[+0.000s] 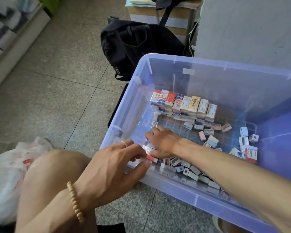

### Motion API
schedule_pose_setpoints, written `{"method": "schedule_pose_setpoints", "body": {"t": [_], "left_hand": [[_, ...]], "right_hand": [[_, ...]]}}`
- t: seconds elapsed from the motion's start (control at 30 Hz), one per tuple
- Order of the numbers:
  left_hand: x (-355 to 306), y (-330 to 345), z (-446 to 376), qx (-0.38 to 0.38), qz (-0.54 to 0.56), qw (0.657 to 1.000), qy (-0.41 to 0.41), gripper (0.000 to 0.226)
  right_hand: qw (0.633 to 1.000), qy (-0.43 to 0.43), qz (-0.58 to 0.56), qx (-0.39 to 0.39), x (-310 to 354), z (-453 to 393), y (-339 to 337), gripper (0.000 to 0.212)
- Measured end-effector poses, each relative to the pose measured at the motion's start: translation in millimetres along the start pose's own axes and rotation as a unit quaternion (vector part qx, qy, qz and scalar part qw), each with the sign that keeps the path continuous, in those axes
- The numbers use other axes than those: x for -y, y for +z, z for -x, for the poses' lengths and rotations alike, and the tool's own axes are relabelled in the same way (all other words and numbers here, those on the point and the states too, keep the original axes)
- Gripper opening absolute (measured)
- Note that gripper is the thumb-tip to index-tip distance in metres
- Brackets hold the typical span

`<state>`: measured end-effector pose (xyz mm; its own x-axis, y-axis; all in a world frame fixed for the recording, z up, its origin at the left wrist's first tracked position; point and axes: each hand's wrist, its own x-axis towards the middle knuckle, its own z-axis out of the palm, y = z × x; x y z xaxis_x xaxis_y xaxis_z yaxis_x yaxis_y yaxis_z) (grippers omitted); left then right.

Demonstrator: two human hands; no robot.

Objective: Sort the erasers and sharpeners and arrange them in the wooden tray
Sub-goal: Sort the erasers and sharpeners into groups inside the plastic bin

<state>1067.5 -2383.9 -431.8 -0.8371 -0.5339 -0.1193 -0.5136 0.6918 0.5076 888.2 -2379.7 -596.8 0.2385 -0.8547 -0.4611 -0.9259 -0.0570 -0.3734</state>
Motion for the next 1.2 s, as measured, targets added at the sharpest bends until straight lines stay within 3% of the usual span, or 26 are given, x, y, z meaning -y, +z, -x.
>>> {"method": "schedule_pose_setpoints", "body": {"t": [0.17,0.33,0.57,0.77,0.87,1.1,1.2], "left_hand": [[-1,0,1,-0.002,-0.001,1.0,-0.007,0.023],[1,0,1,-0.005,0.018,1.0,-0.009,0.021],[3,0,2,0.001,0.023,1.0,-0.011,0.025],[2,2,-4,-0.009,0.009,1.0,-0.012,0.022],[1,3,-8,0.0,-0.002,1.0,-0.009,0.027],[-1,15,-44,0.068,-0.005,0.998,-0.005,0.043],[-3,24,-79,0.112,0.043,0.993,-0.001,0.034]], "right_hand": [[0.988,0.059,-0.132,0.048,-6,-9,-4,0.066],[0.982,0.077,-0.165,0.056,-1,-6,-2,0.03],[0.968,0.075,-0.213,0.106,7,-15,-3,0.041],[0.969,0.06,-0.22,0.091,8,-13,-1,0.022],[0.969,0.056,-0.233,0.067,4,-2,-10,0.027],[0.935,0.144,-0.311,-0.087,-35,74,-55,0.027],[0.917,0.179,-0.335,-0.122,-48,121,-67,0.02]]}}
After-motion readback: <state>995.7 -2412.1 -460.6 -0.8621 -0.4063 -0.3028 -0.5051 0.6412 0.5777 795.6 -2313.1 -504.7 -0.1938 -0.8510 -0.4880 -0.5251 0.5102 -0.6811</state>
